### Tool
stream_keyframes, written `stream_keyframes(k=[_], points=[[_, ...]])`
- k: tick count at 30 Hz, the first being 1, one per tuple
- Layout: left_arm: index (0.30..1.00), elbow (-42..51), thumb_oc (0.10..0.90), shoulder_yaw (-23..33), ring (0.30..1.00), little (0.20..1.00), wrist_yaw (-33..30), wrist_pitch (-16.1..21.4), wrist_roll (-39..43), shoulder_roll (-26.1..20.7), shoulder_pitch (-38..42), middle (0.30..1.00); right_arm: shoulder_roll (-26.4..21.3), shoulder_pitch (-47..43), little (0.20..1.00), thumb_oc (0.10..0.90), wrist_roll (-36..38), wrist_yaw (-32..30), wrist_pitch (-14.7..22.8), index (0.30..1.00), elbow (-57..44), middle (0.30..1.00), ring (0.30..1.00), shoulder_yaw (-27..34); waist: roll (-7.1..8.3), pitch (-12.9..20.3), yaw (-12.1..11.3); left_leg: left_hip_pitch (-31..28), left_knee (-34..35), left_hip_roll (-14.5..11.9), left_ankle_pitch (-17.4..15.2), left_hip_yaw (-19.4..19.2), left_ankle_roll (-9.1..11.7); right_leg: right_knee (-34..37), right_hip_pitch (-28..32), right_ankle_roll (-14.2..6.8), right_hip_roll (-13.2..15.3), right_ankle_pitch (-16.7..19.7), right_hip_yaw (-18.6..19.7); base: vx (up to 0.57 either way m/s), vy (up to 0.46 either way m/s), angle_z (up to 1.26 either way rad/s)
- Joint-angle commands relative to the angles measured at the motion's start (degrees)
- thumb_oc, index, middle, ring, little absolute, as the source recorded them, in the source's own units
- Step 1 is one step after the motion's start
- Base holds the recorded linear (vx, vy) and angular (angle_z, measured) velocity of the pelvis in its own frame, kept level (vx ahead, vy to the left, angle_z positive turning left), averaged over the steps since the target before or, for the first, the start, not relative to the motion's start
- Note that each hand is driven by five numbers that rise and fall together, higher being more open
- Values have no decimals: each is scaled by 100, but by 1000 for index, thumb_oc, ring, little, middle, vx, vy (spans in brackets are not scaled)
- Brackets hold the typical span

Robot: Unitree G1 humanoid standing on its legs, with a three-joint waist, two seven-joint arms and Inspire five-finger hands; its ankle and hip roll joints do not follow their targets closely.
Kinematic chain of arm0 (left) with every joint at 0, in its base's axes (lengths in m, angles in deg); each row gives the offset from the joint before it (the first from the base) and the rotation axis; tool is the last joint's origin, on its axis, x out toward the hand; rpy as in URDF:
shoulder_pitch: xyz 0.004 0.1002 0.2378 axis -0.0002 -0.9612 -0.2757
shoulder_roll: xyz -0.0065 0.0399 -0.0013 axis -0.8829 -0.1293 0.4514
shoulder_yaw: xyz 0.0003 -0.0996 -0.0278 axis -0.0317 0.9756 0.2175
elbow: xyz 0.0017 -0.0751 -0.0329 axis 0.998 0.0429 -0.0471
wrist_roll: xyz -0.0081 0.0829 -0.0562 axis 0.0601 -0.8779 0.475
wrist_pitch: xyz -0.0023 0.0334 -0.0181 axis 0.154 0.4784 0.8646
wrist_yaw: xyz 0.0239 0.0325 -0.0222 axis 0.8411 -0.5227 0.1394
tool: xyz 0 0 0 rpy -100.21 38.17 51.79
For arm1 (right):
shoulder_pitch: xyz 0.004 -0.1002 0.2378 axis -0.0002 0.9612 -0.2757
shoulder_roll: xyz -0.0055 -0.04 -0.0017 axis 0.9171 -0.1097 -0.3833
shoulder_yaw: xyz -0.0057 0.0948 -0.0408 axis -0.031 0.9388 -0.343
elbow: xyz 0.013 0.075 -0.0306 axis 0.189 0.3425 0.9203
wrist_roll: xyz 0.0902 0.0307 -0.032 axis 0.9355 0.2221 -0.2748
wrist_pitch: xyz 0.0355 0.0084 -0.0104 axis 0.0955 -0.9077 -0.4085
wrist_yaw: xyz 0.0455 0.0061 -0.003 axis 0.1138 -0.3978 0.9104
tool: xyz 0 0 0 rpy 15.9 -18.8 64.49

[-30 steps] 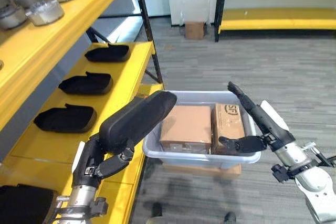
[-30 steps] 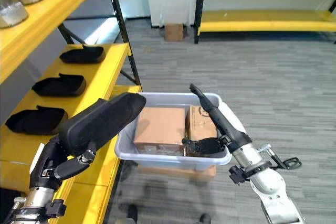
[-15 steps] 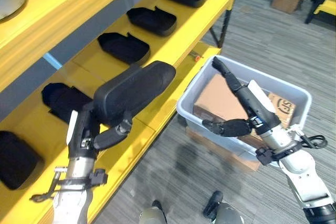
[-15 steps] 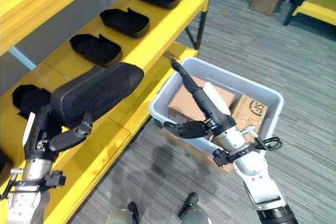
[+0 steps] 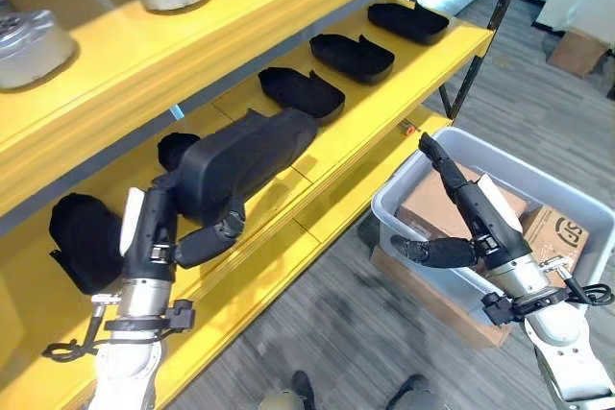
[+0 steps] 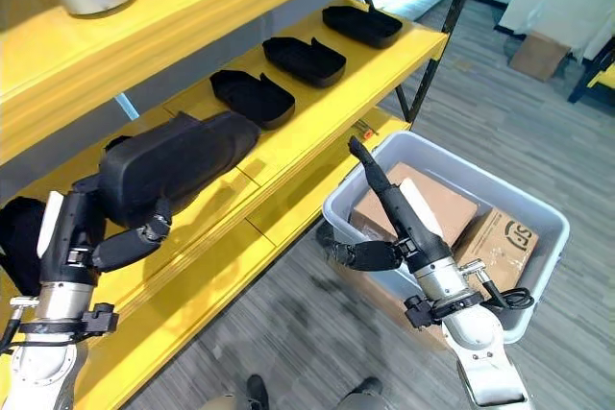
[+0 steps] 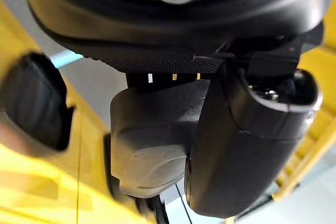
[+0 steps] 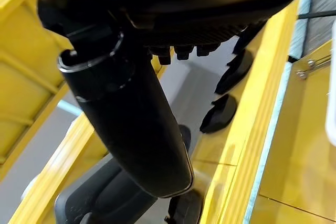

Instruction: Move parts from the plastic box to the shelf.

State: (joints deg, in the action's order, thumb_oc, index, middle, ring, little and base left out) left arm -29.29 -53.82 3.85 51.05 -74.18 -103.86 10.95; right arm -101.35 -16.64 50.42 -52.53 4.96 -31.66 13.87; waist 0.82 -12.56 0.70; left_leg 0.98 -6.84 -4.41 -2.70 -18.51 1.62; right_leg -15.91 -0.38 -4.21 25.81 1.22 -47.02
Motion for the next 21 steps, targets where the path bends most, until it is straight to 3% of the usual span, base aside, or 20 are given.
stream_keyframes(k=[1,5,6,12,16,18,19,20,21], points=[[300,831,400,537,300,300,-245,747,-57,12,399,300,-31,-226,1000,900,262,-99,419,1000,-463,1000,1000,244,69,453,-29,-687,278,-515,-494,-163,256,136,206,-664,291,376,-271,2,103,24],[300,855,400,565,300,300,-270,721,-115,36,341,300,-32,-228,1000,900,258,-73,399,1000,-424,1000,1000,199,165,536,-99,-652,341,-435,-490,-31,225,185,345,-761,370,519,-470,5,81,41],[300,837,400,607,300,300,-272,690,-163,44,286,300,-33,-244,1000,900,242,-45,368,1000,-405,1000,1000,125,241,586,-170,-628,351,-332,-545,89,152,224,439,-860,461,698,-564,2,181,32],[300,760,400,592,300,300,-279,664,-212,32,221,300,40,-302,1000,900,262,32,301,1000,-334,1000,1000,-101,336,570,-378,-491,135,-29,-732,341,-79,250,592,-979,684,1071,-640,-14,171,27],[300,750,400,198,300,300,-129,635,-345,-236,518,300,274,-311,1000,900,227,46,221,1000,-272,1000,1000,-332,375,671,-373,-475,238,472,-732,642,-328,303,865,-1059,1018,1469,-699,-33,369,71],[300,723,400,95,300,300,-122,633,-364,-268,595,300,271,-273,1000,900,211,69,216,1000,-283,1000,1000,-328,365,684,-214,-565,493,552,-598,773,-342,219,745,-1079,1023,1646,-315,-18,171,54],[300,597,400,-7,300,300,-153,622,-316,-307,673,300,263,-250,1000,900,195,63,205,1000,-277,1000,1000,-307,342,623,79,-603,617,546,-490,933,-362,48,313,-997,690,1503,755,-53,169,54],[300,484,400,-37,300,300,-164,641,-264,-276,747,300,270,-228,1000,900,211,67,209,1000,-275,1000,1000,-278,334,570,138,-671,730,553,-420,905,-386,-151,-101,-935,406,1273,1521,-154,222,105],[300,386,400,-56,300,300,-82,640,-234,-229,735,300,233,-39,1000,900,300,200,213,1000,-327,1000,1000,-118,314,484,318,-666,791,518,-212,964,-439,-445,-653,-535,-412,597,2420,-110,177,81]])
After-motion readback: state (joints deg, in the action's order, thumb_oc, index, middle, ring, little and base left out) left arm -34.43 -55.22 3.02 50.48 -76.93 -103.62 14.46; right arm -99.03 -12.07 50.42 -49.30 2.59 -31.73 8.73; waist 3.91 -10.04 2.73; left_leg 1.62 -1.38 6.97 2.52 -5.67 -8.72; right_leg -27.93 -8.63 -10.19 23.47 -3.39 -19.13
